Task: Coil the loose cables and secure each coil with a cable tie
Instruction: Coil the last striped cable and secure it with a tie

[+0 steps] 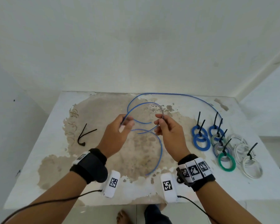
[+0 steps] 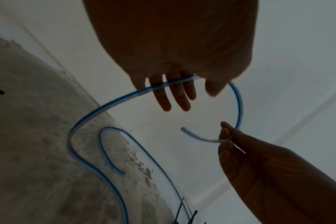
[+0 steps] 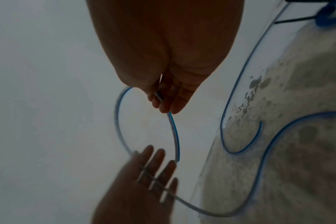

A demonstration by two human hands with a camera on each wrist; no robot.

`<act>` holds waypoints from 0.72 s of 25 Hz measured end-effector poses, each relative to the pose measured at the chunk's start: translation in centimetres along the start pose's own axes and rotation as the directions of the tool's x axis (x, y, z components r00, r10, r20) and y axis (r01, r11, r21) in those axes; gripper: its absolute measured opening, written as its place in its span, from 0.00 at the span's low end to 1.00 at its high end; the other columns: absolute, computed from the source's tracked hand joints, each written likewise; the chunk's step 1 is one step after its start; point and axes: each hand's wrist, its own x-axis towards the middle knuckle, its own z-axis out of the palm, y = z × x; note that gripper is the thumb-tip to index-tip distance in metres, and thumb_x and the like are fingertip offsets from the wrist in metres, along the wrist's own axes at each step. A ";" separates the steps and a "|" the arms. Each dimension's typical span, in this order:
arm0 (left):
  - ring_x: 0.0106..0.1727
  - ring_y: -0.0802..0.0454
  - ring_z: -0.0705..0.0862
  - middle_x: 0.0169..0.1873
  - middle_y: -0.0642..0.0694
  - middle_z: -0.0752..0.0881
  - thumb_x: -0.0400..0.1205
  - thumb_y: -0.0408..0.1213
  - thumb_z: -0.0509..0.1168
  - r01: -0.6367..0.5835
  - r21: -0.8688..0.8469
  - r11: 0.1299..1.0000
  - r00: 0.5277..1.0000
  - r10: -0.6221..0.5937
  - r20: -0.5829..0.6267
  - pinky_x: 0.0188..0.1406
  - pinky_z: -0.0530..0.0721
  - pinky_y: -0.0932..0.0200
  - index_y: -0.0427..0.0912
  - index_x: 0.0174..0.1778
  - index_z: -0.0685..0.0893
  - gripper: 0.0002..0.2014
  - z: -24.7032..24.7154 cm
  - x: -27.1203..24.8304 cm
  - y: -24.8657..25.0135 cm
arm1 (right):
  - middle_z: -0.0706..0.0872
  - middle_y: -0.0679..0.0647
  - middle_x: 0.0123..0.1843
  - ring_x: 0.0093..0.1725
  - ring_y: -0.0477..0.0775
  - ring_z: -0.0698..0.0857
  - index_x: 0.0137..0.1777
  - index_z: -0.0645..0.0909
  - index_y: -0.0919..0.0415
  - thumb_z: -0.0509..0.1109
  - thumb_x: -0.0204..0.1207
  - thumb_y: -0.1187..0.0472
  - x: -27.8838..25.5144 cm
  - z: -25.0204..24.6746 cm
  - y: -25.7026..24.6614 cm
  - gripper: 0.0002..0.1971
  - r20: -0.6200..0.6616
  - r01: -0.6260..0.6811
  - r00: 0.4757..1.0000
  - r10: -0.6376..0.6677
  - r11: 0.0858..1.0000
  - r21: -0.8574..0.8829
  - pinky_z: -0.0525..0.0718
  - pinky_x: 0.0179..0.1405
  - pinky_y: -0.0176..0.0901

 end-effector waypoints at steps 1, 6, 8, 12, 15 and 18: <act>0.54 0.56 0.88 0.49 0.51 0.91 0.81 0.51 0.64 0.000 -0.030 1.000 0.999 0.001 0.049 0.59 0.81 0.63 0.50 0.57 0.82 0.13 0.2 -0.2 -0.1 | 0.87 0.47 0.43 0.36 0.48 0.84 0.63 0.85 0.59 0.60 0.90 0.66 0.0 0.2 -0.7 0.12 -0.010 -0.033 0.999 0.033 0.996 0.077 0.88 0.41 0.40; 0.56 0.51 0.90 0.55 0.46 0.91 0.88 0.30 0.63 0.078 -0.204 0.976 0.994 -0.060 0.094 0.60 0.84 0.58 0.46 0.62 0.81 0.10 1.4 -0.1 0.2 | 0.86 0.52 0.44 0.35 0.47 0.84 0.63 0.83 0.59 0.59 0.91 0.64 0.1 1.5 -2.3 0.11 0.018 -0.173 0.983 0.180 0.908 0.382 0.88 0.42 0.39; 0.52 0.51 0.91 0.52 0.45 0.92 0.90 0.30 0.60 0.133 -0.304 0.943 0.991 -0.116 0.073 0.56 0.85 0.60 0.43 0.63 0.81 0.09 1.5 -0.1 0.7 | 0.87 0.51 0.42 0.35 0.47 0.85 0.61 0.82 0.60 0.60 0.91 0.65 -0.2 1.9 -2.0 0.09 0.038 -0.234 0.969 0.245 0.855 0.462 0.89 0.41 0.39; 0.51 0.51 0.90 0.45 0.47 0.92 0.90 0.36 0.58 0.265 -0.526 0.808 0.964 -0.241 0.117 0.57 0.87 0.54 0.41 0.62 0.82 0.09 1.3 -0.1 1.3 | 0.90 0.57 0.45 0.34 0.49 0.88 0.58 0.80 0.63 0.64 0.87 0.68 -1.5 2.5 -1.1 0.04 0.208 -0.450 0.893 0.399 0.804 0.390 0.89 0.37 0.40; 0.43 0.51 0.87 0.36 0.50 0.86 0.91 0.36 0.56 0.337 -0.571 0.749 0.942 -0.271 0.201 0.52 0.86 0.56 0.38 0.57 0.82 0.10 1.5 -0.2 1.7 | 0.93 0.59 0.50 0.42 0.52 0.91 0.64 0.79 0.62 0.70 0.84 0.64 -2.0 2.3 -0.6 0.10 0.253 -0.498 0.858 0.448 0.846 0.190 0.89 0.42 0.45; 0.33 0.55 0.82 0.33 0.53 0.79 0.92 0.38 0.55 0.344 -0.447 0.826 0.939 -0.291 0.184 0.49 0.84 0.53 0.42 0.55 0.84 0.11 2.0 0.1 1.8 | 0.89 0.59 0.59 0.48 0.50 0.91 0.67 0.81 0.54 0.71 0.85 0.58 -1.4 1.8 -0.5 0.12 0.127 -0.374 0.925 0.357 0.916 0.145 0.88 0.47 0.44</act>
